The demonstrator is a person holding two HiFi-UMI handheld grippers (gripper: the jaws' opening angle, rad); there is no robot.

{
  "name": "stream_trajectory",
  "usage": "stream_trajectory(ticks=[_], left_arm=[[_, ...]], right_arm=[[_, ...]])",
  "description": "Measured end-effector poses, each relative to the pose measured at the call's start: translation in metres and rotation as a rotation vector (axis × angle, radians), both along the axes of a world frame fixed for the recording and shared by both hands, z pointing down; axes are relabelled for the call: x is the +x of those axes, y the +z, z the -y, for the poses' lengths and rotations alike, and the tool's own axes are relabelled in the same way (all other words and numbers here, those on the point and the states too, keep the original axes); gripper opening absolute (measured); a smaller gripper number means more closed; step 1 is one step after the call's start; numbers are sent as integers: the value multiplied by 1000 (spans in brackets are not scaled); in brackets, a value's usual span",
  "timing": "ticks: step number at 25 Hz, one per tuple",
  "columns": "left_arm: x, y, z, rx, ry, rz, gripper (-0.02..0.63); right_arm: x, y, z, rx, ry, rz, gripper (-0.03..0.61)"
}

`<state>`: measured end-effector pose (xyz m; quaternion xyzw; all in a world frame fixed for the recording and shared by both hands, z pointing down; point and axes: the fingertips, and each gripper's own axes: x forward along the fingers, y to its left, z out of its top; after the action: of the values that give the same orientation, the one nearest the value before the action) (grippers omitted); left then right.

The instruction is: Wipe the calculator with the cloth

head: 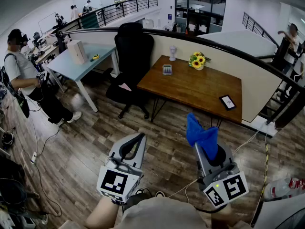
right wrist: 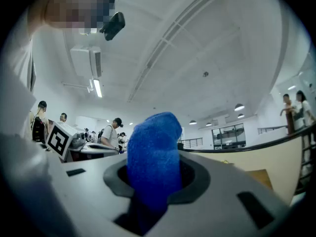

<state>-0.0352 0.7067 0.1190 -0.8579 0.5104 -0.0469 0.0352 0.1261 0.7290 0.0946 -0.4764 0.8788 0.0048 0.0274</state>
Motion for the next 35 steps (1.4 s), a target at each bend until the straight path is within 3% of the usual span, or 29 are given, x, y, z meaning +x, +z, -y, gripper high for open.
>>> stream_trajectory(ticks=[22, 35], left_arm=[[14, 12, 16, -18, 33, 14, 6], [12, 22, 97, -15, 58, 9, 6]], right_arm=[[12, 16, 14, -34, 10, -7, 121], [5, 26, 94, -39, 25, -30, 123]])
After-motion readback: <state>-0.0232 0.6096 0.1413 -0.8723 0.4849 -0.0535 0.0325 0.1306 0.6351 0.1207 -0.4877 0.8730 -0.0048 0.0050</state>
